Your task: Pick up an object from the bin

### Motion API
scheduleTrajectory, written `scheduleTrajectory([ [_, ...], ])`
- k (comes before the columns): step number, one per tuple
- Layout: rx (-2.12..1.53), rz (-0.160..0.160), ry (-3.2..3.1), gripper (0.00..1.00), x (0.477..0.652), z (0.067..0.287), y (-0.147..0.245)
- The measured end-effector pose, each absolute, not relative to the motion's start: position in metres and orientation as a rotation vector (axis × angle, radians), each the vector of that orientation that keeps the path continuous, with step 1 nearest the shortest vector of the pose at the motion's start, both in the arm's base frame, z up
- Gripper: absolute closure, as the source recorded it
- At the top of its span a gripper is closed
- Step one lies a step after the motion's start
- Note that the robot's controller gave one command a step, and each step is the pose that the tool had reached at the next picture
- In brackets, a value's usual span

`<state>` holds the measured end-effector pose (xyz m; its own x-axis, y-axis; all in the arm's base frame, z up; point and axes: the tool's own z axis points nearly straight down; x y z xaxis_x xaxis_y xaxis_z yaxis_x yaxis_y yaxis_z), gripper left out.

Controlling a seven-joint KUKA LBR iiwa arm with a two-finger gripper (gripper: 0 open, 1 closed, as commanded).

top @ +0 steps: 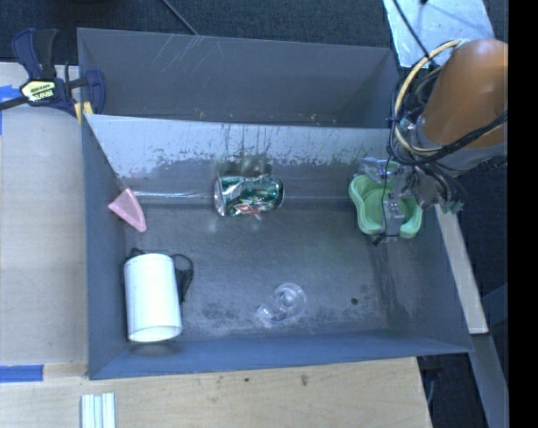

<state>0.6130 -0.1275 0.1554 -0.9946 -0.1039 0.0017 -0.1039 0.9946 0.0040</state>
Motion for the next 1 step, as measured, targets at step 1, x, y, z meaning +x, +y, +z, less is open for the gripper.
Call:
scheduleTrajectory([
  [1, 0.161, 0.001, -3.143, 1.0, 0.6111, 0.2278, -0.1175],
])
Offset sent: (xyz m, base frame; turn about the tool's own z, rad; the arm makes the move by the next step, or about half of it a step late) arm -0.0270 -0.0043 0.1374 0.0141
